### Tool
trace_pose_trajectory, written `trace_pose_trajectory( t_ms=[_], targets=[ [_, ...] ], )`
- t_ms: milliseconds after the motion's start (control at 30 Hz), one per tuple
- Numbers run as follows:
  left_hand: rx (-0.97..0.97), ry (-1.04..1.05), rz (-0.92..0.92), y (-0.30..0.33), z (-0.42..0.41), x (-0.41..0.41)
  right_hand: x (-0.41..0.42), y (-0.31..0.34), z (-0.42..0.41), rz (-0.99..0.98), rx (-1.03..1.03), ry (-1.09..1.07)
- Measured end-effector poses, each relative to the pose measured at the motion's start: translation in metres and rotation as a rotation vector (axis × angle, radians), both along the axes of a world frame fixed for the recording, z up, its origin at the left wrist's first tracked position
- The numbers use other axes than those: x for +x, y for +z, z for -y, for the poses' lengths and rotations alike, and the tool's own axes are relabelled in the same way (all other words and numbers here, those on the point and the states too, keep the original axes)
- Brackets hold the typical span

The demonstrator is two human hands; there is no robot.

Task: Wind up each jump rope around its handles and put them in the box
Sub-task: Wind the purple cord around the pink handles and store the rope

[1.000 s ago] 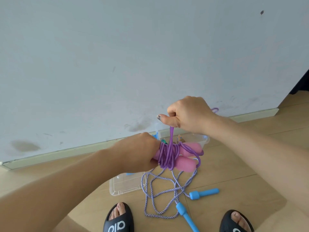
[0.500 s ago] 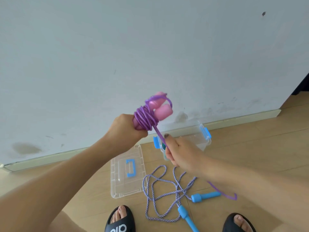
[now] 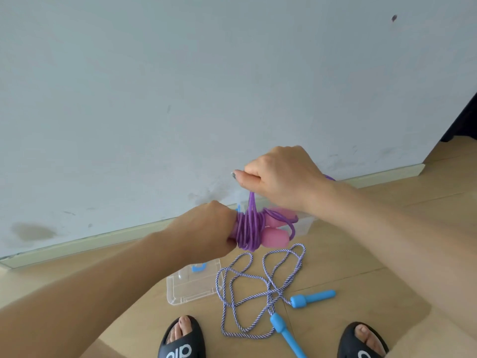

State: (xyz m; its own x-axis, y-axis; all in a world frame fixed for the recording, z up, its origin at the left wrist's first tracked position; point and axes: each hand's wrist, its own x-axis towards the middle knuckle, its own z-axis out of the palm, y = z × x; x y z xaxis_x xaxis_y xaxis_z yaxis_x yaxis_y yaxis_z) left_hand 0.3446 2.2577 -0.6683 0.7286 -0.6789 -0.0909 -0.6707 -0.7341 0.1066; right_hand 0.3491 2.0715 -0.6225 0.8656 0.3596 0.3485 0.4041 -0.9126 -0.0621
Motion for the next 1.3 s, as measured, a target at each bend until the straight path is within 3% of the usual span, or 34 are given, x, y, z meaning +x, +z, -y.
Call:
trace_pose_trajectory(
  t_ms=[67, 267, 333, 400, 500, 567, 667, 800, 867, 1000, 1067, 1200, 1300],
  targets=[
    [-0.107, -0.047, 0.008, 0.004, 0.001, -0.004, 0.011, -0.006, 0.009, -0.106, 0.118, -0.011],
    [-0.292, -0.239, 0.053, 0.007, -0.007, -0.009, 0.006, -0.026, 0.012, -0.723, 0.562, 0.031],
    [-0.379, -0.199, 0.048, 0.008, -0.008, -0.01, -0.006, -0.032, 0.015, -0.93, 0.622, 0.01],
    [-0.479, -0.08, 0.045, 0.013, -0.01, -0.009, -0.016, -0.042, 0.014, -0.978, 0.639, -0.004],
    [-0.575, 0.116, 0.007, 0.016, -0.012, -0.003, -0.023, -0.051, 0.001, -1.034, 0.952, -0.072],
    [-0.583, 0.214, -0.049, 0.014, -0.01, 0.0, -0.028, -0.052, -0.007, -1.022, 1.031, -0.155],
    [-0.583, 0.349, -0.12, 0.009, -0.007, 0.003, -0.042, -0.045, -0.01, -0.888, 0.954, -0.206],
    [-0.531, 0.486, -0.158, 0.01, -0.006, 0.012, -0.058, -0.04, -0.005, -0.564, 0.382, -0.122],
    [-0.332, 0.449, -0.077, 0.009, -0.012, 0.016, -0.064, -0.032, -0.005, -0.4, 0.126, -0.048],
    [-0.076, 0.314, -0.009, 0.003, -0.014, 0.012, -0.06, -0.011, -0.009, -0.14, -0.109, 0.142],
    [-0.028, 0.252, -0.014, 0.002, -0.009, 0.006, -0.047, 0.0, -0.008, -0.122, -0.125, 0.174],
    [0.037, 0.046, 0.027, 0.007, -0.003, -0.007, -0.017, 0.001, 0.009, 0.102, 0.083, 0.224],
    [0.036, -0.12, 0.006, 0.006, 0.006, -0.032, 0.003, -0.013, 0.019, 0.031, 0.189, 0.169]
  ],
)
